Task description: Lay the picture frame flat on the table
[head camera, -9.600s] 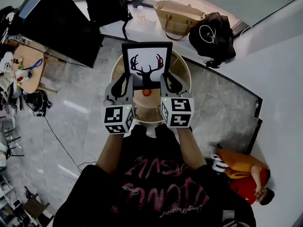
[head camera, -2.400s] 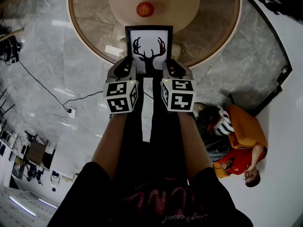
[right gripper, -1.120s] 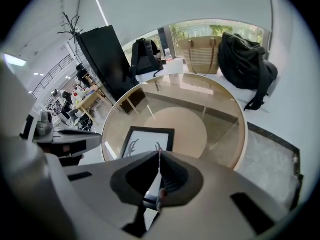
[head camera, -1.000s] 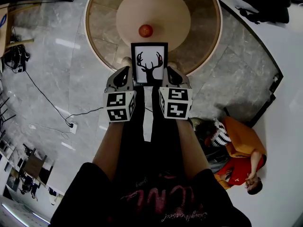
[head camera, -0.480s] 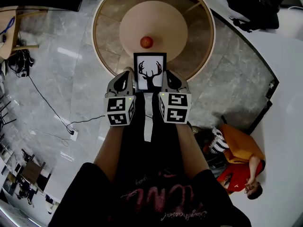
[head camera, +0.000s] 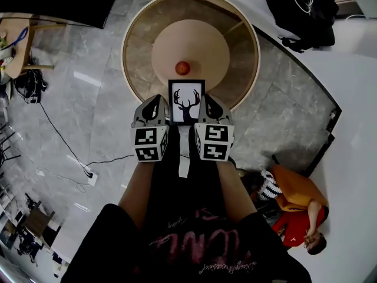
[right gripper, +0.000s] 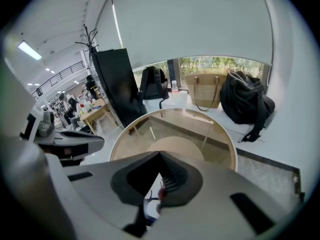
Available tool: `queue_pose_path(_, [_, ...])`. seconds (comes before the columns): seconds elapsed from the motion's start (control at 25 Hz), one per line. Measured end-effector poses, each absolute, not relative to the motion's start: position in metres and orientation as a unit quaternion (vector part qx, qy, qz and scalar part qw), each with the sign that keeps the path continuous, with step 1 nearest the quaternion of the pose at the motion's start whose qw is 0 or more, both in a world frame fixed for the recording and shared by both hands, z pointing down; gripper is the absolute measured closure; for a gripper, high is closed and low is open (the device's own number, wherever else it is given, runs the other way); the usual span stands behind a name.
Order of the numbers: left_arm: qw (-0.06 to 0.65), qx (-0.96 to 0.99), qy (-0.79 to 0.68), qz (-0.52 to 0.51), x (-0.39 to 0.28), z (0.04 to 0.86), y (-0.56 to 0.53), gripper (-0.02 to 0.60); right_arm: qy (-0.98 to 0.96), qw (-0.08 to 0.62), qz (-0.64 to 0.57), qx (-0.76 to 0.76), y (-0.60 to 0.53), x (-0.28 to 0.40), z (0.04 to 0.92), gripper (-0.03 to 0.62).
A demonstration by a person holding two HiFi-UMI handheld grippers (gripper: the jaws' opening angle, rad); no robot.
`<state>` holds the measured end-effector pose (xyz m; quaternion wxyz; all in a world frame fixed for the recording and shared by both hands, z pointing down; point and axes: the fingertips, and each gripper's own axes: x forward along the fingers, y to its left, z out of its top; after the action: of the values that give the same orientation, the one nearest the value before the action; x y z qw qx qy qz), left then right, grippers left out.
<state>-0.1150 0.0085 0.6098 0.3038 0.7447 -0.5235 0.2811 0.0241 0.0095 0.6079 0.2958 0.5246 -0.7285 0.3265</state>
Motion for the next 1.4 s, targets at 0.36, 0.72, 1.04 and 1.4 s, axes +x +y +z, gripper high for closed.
queue_pose_path(0.36, [0.278,0.757,-0.529,0.264,-0.115,0.571,-0.008,0.572,-0.738,0.264,0.295,0.547,-0.012,0.026,0.563,0.572])
queue_pose_path(0.72, [0.255,0.765,-0.539,0.245,-0.120,0.529,-0.019,0.572,-0.748,0.239,0.264,0.560,-0.021,0.021,0.517,0.572])
queue_pose_path(1.04, [0.232,0.772,-0.548,0.224,-0.121,0.492,-0.022,0.572,-0.755,0.215,0.251,0.566,-0.020,0.014,0.483,0.573])
queue_pose_path(1.4, [0.215,0.775,-0.559,0.203,-0.131,0.457,-0.025,0.572,-0.764,0.199,0.230,0.569,-0.026,0.012,0.449,0.573])
